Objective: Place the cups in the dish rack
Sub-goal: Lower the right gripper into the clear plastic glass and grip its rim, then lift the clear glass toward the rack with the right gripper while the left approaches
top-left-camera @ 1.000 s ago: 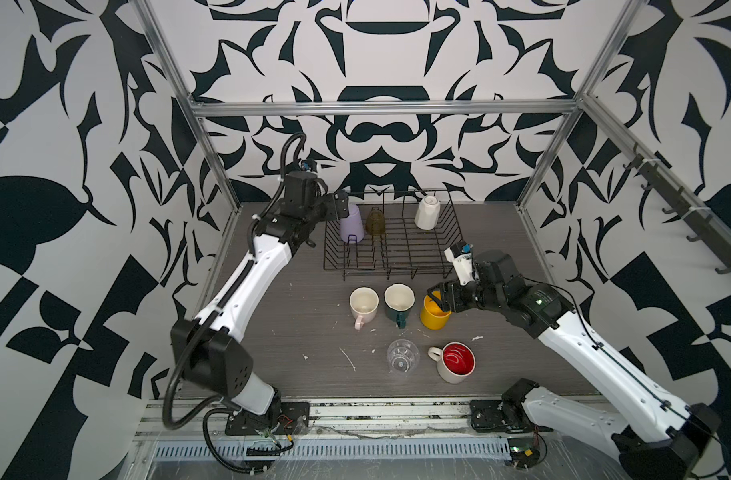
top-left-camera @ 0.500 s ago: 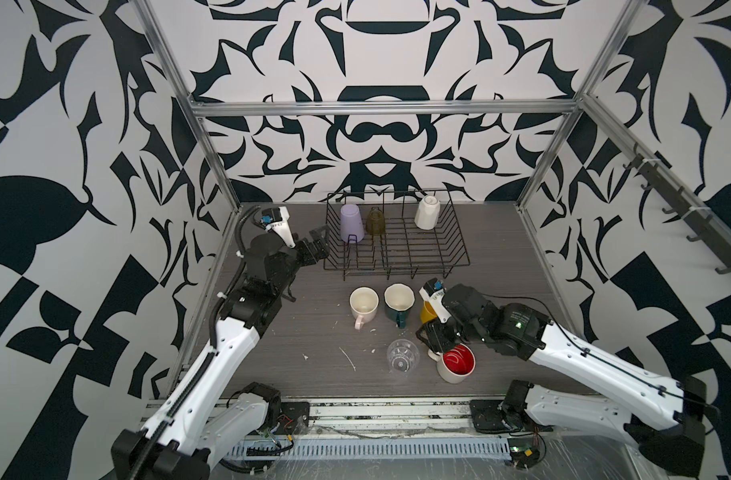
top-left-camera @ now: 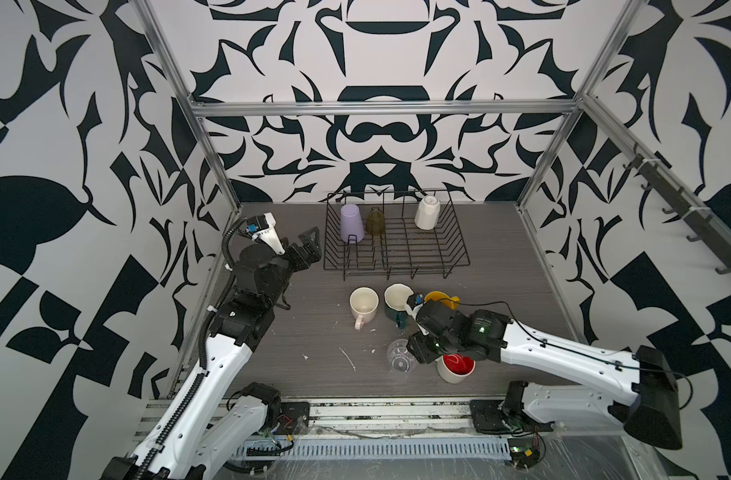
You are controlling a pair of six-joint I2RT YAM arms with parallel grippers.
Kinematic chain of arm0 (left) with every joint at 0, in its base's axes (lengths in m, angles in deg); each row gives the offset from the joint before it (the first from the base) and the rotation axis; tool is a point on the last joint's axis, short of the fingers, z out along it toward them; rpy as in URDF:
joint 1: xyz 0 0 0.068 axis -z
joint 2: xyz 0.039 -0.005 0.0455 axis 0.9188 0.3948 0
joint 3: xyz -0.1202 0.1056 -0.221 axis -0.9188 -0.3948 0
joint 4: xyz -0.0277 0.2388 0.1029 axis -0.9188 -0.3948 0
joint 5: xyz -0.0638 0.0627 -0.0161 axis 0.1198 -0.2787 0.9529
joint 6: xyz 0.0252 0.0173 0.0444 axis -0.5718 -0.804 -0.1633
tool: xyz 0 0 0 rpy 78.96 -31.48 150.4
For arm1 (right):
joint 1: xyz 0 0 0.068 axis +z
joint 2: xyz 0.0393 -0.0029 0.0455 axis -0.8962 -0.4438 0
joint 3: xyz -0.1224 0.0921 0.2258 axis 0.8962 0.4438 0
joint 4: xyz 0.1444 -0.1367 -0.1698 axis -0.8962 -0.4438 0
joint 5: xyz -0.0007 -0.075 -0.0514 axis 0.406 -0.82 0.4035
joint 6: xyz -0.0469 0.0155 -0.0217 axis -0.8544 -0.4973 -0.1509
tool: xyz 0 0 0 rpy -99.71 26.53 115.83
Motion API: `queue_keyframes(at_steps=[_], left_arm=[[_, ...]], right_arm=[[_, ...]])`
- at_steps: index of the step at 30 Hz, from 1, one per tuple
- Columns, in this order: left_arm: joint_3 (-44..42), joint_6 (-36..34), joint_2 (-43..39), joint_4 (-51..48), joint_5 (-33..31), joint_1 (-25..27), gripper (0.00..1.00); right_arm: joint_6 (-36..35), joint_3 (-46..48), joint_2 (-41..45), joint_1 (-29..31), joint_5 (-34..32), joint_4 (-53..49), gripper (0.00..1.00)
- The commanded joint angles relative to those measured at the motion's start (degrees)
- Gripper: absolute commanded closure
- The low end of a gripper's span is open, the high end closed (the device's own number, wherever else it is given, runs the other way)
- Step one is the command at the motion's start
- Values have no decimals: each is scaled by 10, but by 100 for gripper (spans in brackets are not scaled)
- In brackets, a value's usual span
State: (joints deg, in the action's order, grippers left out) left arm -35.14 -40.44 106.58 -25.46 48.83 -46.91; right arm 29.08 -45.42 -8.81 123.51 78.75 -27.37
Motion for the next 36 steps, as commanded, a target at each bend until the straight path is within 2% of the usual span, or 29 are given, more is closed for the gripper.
queue_keyframes(at_steps=[1,17,21,26,36], left_arm=[[2,10,-12,-1,-4,-3,1],[-1,5,-18,-6,-11,-3,1],[2,-1,-19,-11,-14,-3,1],[5,-5,-22,-13,-20,-3,1],[-8,-18,-56,20,-6,-3,1]], right_arm=[[8,3,-7,7,-23,20,49],[-11,-2,-71,17,-29,46,71],[-18,-11,-82,23,-29,45,81],[-20,-20,-80,26,-23,49,99],[-41,-76,-13,27,20,35,100]])
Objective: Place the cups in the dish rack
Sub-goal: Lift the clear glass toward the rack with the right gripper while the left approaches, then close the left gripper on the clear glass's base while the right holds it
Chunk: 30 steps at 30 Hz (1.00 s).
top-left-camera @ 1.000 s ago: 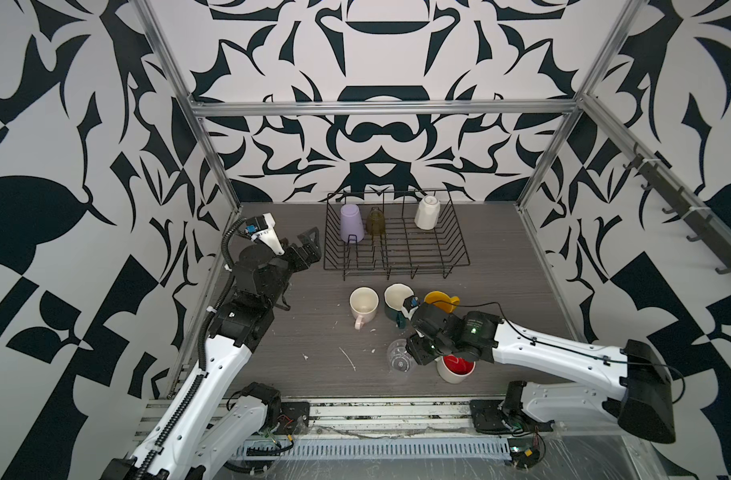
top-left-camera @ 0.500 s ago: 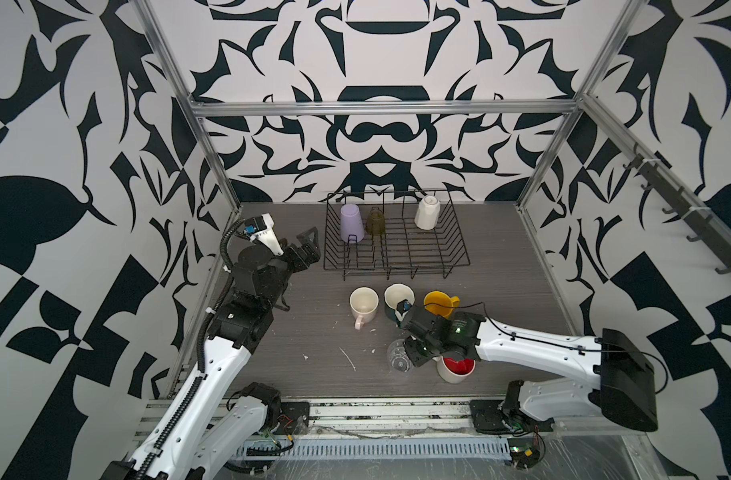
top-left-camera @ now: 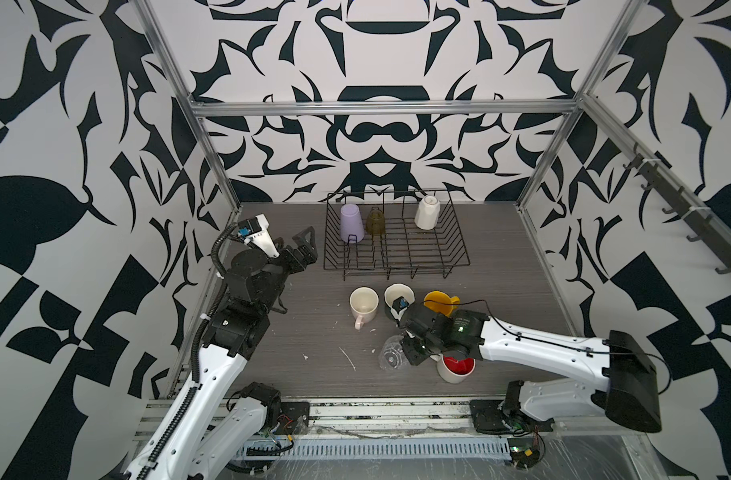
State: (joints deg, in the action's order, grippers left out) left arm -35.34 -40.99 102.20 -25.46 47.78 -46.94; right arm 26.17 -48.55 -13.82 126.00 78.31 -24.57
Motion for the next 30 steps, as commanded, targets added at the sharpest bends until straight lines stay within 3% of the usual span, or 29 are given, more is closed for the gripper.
queue_keyframes(at_steps=[1,7,14,21,30], left_arm=[[-7,-14,-15,22,8,-3,1],[-15,-23,-17,48,65,-3,1],[-13,-34,-3,70,165,-3,1],[-14,-52,29,100,292,-3,1],[-6,-55,79,151,470,-3,1]], right_arm=[[-14,-50,46,2,27,9,100],[-27,-66,97,-29,78,44,100],[22,-32,151,-202,244,179,100],[119,-24,129,-341,380,351,100],[223,-27,66,-395,469,494,100]])
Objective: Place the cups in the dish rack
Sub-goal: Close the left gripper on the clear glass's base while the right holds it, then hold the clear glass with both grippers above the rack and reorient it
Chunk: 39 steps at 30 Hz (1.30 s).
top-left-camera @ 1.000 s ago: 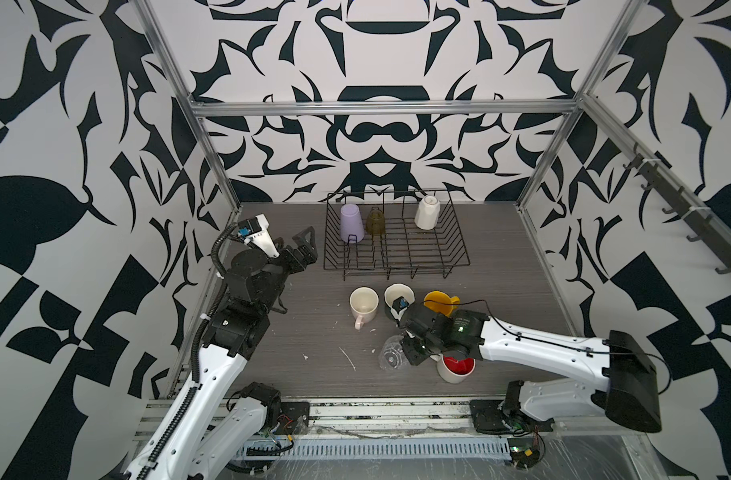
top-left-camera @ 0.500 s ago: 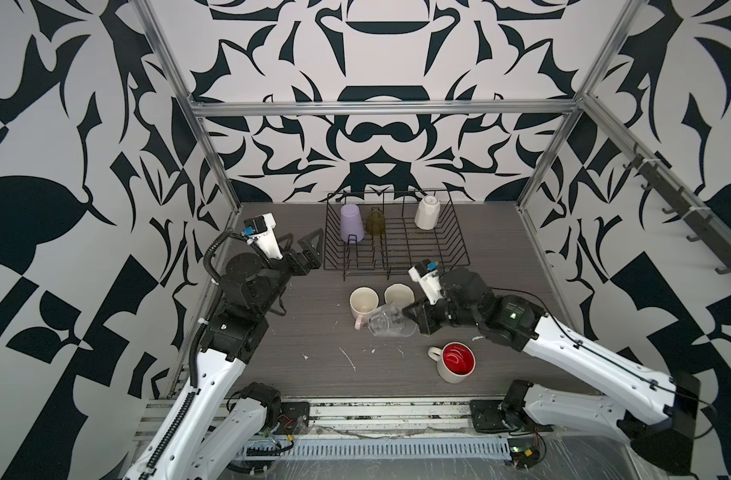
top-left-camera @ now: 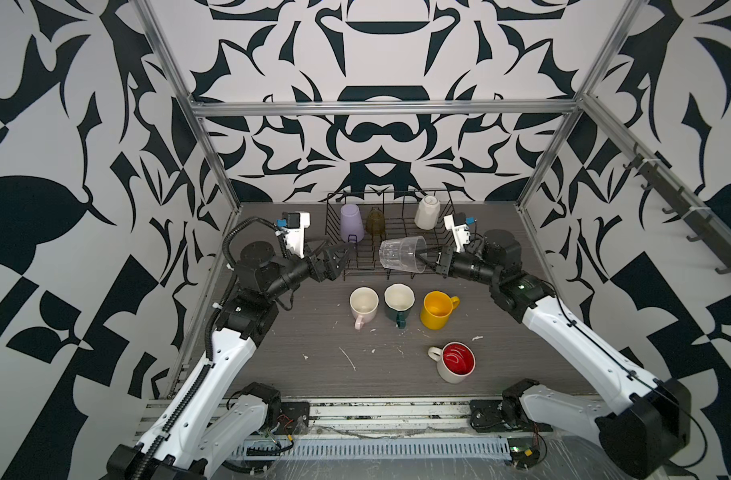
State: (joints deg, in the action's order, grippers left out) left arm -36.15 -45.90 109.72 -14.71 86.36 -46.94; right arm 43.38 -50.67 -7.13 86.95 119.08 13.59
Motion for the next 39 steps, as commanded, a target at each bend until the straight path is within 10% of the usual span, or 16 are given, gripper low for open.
queue_keyframes(at_steps=[1,39], left_arm=[[1,-4,8,50,96,-3,1],[16,51,59,127,277,0,0]], right_arm=[[57,-10,-8,-5,71,120,100],[136,-73,-135,103,145,314,100]])
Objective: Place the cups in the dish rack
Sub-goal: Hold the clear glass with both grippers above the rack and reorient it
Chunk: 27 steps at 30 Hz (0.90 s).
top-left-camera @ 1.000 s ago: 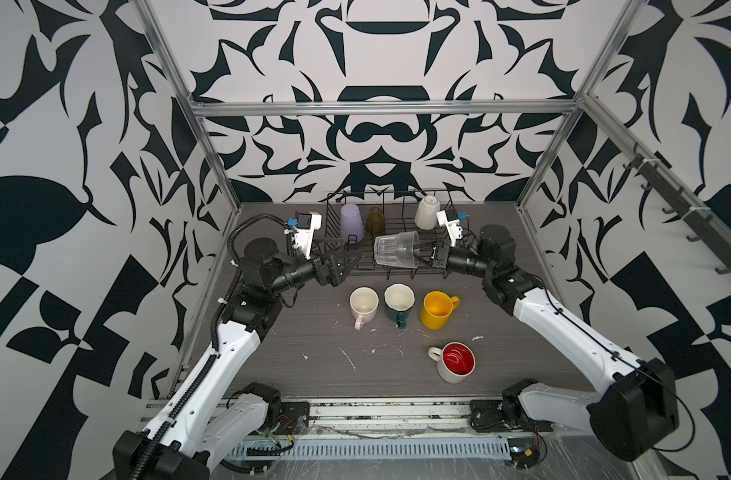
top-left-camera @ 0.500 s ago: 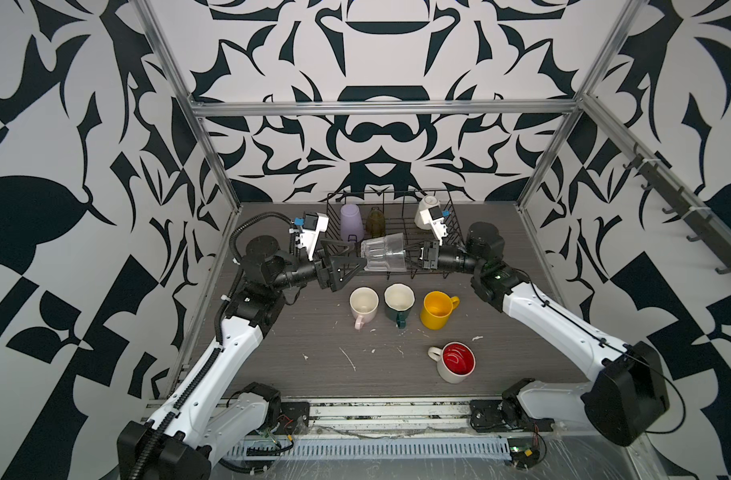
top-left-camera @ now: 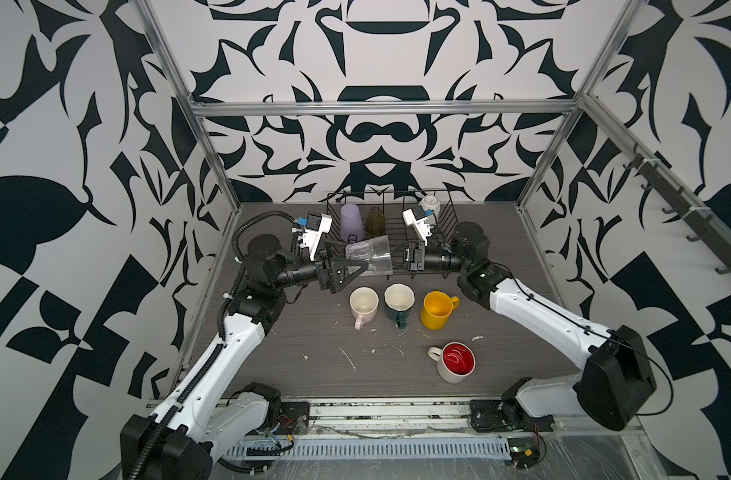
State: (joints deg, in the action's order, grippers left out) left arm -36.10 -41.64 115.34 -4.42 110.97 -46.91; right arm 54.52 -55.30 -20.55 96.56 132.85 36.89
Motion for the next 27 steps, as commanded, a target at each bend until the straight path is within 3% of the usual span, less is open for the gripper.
queue_keyframes(at_steps=[1,23,27], left_arm=[[16,10,4,23,35,0,0],[22,11,-3,22,77,13,6],[22,12,-3,23,78,13,13]], right_arm=[[31,-28,-5,9,7,92,100],[83,-40,-76,29,10,174,100],[84,-40,-79,32,10,172,100]])
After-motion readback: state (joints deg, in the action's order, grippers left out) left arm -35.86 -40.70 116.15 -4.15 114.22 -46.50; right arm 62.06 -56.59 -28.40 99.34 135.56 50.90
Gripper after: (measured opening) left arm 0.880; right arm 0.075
